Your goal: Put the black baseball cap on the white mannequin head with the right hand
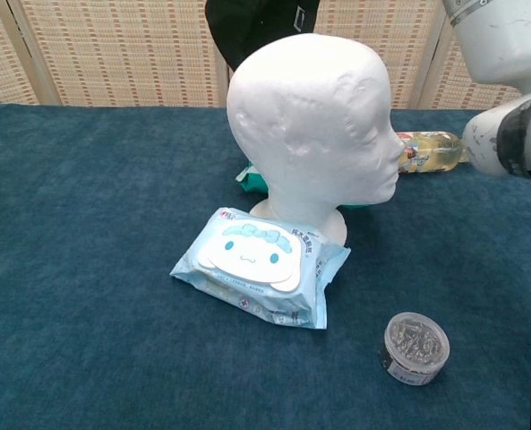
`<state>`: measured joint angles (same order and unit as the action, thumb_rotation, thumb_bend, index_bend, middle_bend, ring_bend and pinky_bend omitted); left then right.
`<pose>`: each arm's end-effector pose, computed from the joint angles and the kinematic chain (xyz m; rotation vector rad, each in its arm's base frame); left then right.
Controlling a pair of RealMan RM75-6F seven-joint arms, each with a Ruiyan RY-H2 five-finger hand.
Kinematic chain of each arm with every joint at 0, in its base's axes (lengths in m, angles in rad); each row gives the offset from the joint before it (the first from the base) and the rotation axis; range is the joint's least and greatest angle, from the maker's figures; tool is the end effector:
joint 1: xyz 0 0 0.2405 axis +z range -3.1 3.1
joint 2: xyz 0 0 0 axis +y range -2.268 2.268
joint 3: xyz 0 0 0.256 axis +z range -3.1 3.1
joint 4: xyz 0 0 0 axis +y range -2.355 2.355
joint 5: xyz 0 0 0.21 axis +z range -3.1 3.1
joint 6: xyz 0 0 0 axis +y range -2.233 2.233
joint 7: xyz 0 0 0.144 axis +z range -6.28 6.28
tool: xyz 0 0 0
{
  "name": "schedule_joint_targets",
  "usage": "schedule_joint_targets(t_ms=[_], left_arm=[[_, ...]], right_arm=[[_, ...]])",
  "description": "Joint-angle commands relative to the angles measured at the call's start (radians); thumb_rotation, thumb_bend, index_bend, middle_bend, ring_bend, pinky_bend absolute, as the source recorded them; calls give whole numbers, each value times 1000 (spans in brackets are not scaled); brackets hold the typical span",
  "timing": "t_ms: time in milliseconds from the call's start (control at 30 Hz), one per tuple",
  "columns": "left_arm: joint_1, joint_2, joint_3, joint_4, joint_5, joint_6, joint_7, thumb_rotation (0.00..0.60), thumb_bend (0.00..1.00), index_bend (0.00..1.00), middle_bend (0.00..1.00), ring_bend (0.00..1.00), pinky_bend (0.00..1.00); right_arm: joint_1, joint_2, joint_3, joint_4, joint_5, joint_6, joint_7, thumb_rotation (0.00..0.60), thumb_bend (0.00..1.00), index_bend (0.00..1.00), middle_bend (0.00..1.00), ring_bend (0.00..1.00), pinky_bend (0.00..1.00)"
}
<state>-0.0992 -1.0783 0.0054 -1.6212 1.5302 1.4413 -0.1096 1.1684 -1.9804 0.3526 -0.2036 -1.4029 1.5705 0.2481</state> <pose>-0.3134 0.1733 0.1567 -1.4390 -1.0181 -0.9227 -0.0439 -0.4600 0.0834 1.2722 -0.0099 1.6217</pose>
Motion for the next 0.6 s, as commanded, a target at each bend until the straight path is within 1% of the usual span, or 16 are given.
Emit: schedule_joint_targets(t_ms=[33,200,367,600], left_arm=[[3,4,0,-3,0,4,0,600,130,498,509,398,678],[8,8,0,-9,3,13,1,600,130,498,509,398,678],[4,5,1,-10,-1,1,11,600,130,498,509,398,678],[1,-1,4,-9,2,-6,24,600,130,498,509,398,678]], right_arm=[[13,-21,4,1,9,20,27,600,412,752,516,295,323],[31,-39,11,-14,18,66,66,600,412,752,516,295,323],[24,-41,-5,-42,5,128,99,600,412,752,516,295,323],[-28,-30,-43,-102,-32,228,154,600,411,752,516,295,323]])
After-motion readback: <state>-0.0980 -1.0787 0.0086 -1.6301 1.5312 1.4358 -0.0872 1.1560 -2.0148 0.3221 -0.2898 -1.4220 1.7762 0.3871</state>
